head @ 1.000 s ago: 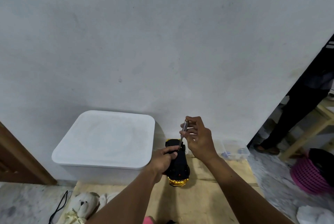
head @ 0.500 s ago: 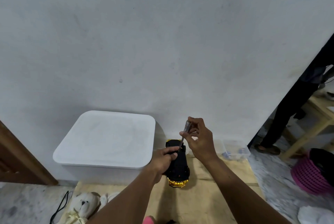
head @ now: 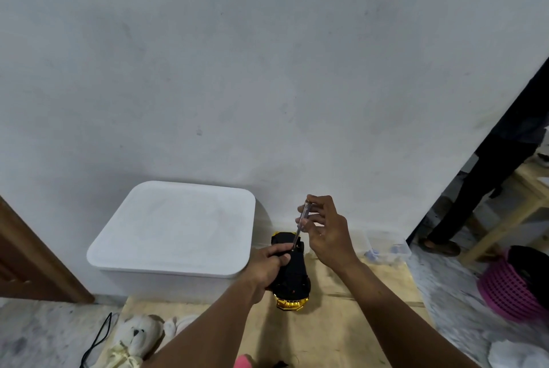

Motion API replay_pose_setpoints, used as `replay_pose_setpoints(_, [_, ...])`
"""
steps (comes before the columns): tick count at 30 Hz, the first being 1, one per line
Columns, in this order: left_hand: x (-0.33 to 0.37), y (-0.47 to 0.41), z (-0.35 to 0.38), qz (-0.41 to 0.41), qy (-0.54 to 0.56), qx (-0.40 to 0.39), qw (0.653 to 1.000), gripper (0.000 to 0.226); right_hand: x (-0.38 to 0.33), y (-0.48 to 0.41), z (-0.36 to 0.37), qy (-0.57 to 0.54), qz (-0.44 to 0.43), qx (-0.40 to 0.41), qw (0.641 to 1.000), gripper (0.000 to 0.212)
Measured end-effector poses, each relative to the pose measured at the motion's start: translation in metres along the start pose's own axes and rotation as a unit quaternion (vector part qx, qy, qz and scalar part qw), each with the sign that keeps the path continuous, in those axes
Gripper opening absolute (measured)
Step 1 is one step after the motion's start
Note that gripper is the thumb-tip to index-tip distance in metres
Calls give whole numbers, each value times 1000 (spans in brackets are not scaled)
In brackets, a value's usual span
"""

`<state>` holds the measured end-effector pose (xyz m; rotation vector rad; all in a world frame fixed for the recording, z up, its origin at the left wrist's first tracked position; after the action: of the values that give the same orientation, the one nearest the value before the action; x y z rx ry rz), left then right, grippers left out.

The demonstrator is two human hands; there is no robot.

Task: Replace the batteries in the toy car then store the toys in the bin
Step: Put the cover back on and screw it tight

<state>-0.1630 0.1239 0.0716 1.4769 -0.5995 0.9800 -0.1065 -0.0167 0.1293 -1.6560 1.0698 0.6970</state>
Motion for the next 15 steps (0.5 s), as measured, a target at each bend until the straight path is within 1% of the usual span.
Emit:
replay_pose_setpoints(4, [2, -3, 3, 4, 1, -4, 1000, 29, 3, 4, 1, 32, -36, 54, 997, 49])
replay_pose_setpoints(7, [3, -5, 4, 10, 1, -2, 1000, 30, 4, 5, 3, 34, -39, 67, 996, 53])
replay_pose_setpoints(10, [2, -6, 1, 12, 1, 2, 1000, 30, 3, 4, 3, 33, -38, 77, 996, 50])
replay_pose_setpoints(13, [1, -6, -3, 8, -2, 2, 1000, 30, 4, 4, 3, 20, -25, 59, 998, 51])
replay_pose_setpoints(15, [0, -6, -4, 9, 1, 1, 1000, 30, 3, 3, 1, 5, -2, 43, 999, 60])
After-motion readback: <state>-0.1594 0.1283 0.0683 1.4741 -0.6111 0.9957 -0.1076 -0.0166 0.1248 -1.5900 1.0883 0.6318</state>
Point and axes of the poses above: each hand's wrist, its own y-axis away from the middle knuckle, its own z-axis out of the palm, x = y × z, the point moved 2 cm from there along -y, towards the middle knuckle, and after that the axes turned 8 degrees about x, right-handed, at the moved point
